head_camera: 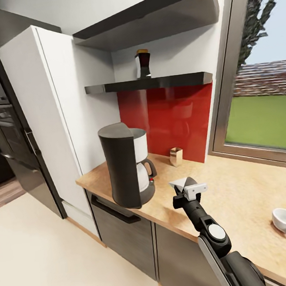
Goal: Set up a coffee station on the kitchen countertop: keep the coffee maker on the countertop, move the bottle of coffee from the kitchen shelf to the counter next to the coffee maker, place a paper coffee filter on top of the coffee maker, put the saucer next to the coffee maker with the coffee cup on the saucer, and place the electric kettle next to the coffee maker.
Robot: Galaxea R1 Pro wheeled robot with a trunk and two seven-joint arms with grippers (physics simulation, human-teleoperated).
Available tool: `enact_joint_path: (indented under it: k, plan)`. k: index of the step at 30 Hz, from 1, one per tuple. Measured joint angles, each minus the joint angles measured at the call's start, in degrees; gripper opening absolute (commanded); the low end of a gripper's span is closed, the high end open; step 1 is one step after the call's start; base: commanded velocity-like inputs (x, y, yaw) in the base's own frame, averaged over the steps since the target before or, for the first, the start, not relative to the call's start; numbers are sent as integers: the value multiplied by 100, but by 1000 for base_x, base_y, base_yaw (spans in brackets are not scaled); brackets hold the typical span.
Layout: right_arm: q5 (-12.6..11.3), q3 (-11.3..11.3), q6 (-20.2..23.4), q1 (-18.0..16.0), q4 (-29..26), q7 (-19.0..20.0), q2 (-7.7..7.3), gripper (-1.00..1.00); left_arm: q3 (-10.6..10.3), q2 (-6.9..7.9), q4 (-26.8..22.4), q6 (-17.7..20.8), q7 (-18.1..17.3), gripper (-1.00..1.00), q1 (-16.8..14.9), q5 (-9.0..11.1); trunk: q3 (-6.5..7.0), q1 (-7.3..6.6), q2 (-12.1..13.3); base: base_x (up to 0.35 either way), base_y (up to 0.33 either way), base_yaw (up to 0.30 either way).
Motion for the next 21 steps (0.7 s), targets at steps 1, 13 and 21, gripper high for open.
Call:
enact_joint_path:
  k: [1, 13, 21]
  plan:
    - [0, 0, 0, 0, 0, 0, 0, -100, 0, 0, 0, 0, 0, 100, 0, 0, 0, 0, 0, -45, -131, 186]
    - [0, 2, -9, 1, 2, -1, 0, -100, 8, 0, -1, 1, -2, 100, 0, 0, 0, -1, 0, -7, -19, 27]
    - [0, 273, 12, 1, 4, 1, -8, -100, 3, 1, -1, 1, -4, 100, 0, 6, 0, -1, 0, 0, 0, 0]
